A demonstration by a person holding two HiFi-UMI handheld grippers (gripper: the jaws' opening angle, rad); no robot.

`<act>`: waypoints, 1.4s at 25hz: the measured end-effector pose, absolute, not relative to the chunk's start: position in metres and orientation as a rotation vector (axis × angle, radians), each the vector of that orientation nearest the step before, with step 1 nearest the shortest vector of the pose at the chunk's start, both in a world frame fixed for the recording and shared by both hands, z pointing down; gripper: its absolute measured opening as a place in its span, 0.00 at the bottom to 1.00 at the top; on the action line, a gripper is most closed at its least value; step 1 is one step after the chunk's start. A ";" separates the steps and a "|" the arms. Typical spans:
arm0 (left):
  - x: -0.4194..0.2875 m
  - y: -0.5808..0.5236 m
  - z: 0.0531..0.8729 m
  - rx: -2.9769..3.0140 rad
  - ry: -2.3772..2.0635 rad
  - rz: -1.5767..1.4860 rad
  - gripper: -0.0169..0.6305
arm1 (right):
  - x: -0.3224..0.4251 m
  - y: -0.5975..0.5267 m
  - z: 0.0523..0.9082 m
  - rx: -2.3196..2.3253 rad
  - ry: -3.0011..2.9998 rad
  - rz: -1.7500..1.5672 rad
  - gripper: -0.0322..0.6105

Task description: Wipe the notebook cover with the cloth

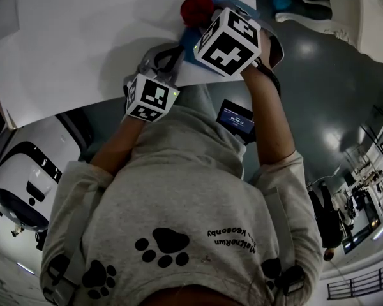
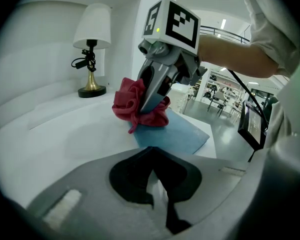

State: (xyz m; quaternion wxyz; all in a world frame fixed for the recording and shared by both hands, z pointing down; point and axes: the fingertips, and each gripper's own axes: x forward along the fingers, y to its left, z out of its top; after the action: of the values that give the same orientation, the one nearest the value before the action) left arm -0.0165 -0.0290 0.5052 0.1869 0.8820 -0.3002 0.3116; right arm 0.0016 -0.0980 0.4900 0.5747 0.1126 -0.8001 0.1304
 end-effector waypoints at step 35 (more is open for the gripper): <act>-0.019 -0.035 0.508 2.473 -0.833 0.885 0.03 | 0.104 -0.050 0.518 0.364 -1.694 0.486 0.19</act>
State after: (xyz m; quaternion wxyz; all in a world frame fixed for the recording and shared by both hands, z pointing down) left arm -0.0194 -0.0351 0.5078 0.1919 0.8807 -0.2968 0.3153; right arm 0.1040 -0.0504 0.5184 0.6216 0.1586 -0.7373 0.2116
